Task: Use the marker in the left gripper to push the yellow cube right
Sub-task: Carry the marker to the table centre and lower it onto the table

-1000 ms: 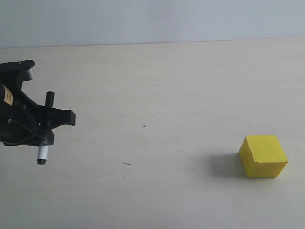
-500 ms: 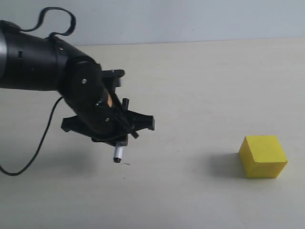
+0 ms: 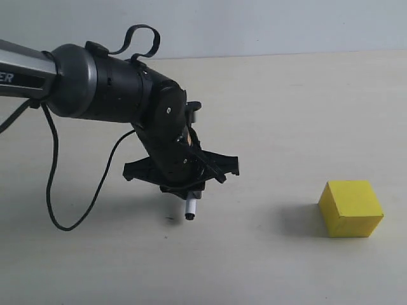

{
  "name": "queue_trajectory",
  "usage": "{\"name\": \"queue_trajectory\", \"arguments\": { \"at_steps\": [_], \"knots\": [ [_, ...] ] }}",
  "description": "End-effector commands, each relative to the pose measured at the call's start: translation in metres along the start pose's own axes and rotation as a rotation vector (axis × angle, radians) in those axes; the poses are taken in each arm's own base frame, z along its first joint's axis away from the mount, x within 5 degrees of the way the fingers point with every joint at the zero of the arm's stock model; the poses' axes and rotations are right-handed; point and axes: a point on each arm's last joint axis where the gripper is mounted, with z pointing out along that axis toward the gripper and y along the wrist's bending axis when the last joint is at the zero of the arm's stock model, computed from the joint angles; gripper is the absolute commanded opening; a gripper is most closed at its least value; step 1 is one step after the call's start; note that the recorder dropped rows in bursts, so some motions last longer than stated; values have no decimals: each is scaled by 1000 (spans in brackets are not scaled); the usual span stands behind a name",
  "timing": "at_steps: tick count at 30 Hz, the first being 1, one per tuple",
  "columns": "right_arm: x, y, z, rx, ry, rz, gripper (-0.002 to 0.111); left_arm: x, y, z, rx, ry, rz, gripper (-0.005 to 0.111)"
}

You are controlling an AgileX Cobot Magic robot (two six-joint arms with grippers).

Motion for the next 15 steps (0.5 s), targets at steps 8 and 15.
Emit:
{"name": "queue_trajectory", "arguments": {
  "at_steps": [8,15],
  "knots": [
    [1,0,0,0,-7,-5,0,2,-4,8,24,24,-111,0],
    [1,0,0,0,-7,-5,0,1,-5,8,28,19,-144,0]
  ]
}}
